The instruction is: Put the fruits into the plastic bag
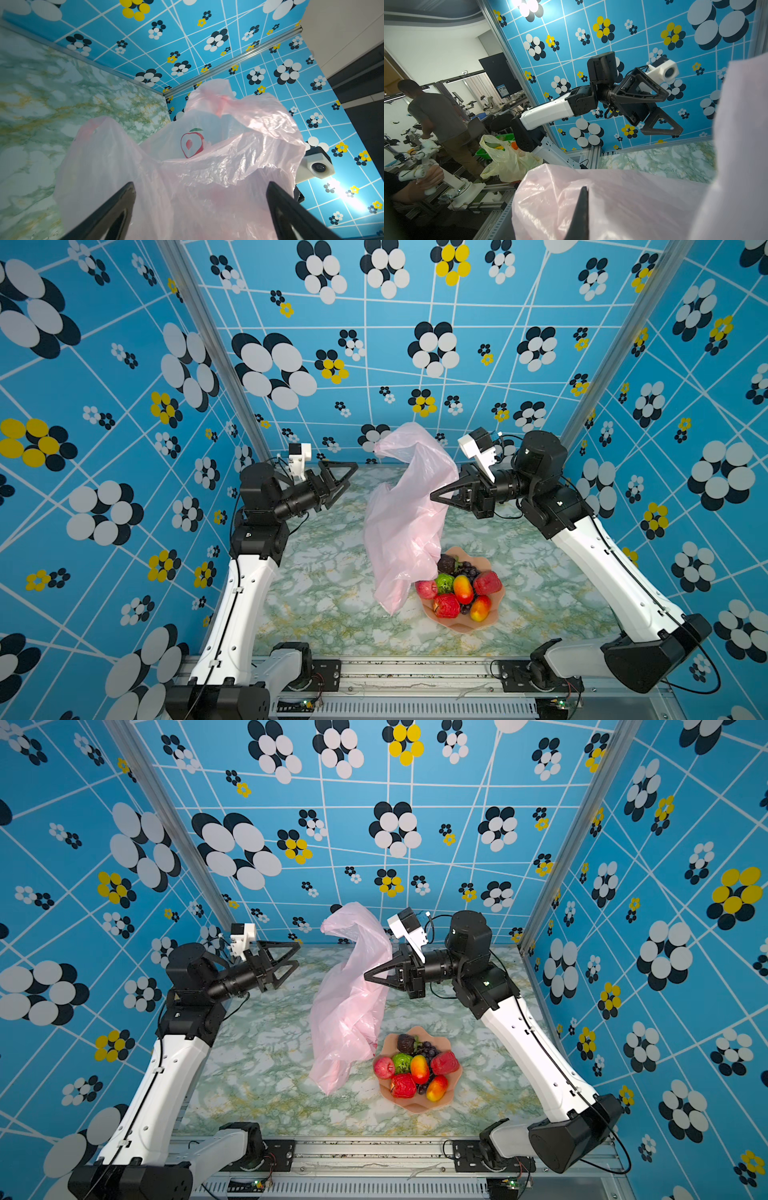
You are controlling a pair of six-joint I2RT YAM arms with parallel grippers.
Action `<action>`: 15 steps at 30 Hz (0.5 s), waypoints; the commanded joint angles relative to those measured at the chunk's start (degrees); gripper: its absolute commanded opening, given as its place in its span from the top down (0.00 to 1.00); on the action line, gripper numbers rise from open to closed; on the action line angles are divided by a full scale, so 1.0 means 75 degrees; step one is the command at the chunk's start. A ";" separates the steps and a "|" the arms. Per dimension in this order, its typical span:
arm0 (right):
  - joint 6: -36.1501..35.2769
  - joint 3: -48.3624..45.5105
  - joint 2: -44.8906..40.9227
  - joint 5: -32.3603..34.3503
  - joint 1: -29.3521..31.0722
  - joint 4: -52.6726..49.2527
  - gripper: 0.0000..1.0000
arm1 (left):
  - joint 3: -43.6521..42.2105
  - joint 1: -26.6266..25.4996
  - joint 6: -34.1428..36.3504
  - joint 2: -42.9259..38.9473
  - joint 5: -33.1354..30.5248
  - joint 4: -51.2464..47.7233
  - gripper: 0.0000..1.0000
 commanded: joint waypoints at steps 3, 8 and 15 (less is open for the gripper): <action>0.0095 -0.0091 -0.0059 -0.0324 0.0140 -0.0077 1.00 | 0.0910 -0.0936 0.5115 -0.0249 -0.1404 -0.2036 0.01; 0.0096 -0.0168 0.0009 -0.0284 0.0395 -0.0088 1.00 | 0.0631 -0.1683 0.7987 -0.0317 -0.1860 -0.1528 0.04; 0.0093 -0.0173 0.0236 -0.0182 0.0830 -0.0097 1.00 | 0.0804 -0.3092 1.0843 0.0192 -0.4804 -0.0932 0.01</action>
